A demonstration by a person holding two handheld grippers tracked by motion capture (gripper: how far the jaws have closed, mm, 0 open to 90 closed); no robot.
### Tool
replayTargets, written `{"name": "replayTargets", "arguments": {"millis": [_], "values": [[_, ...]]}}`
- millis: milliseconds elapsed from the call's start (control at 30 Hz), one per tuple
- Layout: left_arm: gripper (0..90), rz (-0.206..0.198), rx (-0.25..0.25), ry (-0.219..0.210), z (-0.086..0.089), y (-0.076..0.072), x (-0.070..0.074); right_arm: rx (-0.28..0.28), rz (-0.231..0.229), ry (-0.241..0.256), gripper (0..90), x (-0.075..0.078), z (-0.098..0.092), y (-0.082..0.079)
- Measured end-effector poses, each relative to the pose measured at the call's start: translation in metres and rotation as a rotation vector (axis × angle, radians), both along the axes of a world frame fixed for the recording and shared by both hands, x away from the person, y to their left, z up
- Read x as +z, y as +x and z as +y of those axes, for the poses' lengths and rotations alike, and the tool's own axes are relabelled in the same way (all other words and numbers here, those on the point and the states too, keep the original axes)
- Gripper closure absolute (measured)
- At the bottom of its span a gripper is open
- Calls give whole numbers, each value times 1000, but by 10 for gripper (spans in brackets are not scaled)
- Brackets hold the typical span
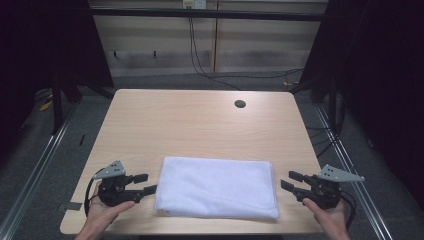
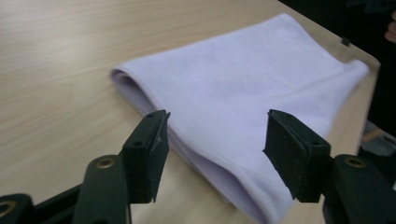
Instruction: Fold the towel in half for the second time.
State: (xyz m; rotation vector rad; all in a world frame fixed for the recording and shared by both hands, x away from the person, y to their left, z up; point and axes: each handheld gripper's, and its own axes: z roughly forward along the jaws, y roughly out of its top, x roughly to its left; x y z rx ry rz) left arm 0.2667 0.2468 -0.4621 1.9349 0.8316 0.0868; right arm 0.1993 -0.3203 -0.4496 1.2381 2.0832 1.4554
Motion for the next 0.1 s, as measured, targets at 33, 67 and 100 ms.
{"name": "replayTargets", "arguments": {"millis": [33, 67, 100], "values": [[385, -8, 34, 19, 3, 2, -2, -24, -19, -6, 453, -2, -1, 1], [380, 2, 41, -3, 7, 3, -4, -27, -13, -6, 444, -6, -3, 3], [377, 9, 54, -14, 10, 3, -7, -32, 8, 14, 429, -10, -5, 4]]}}
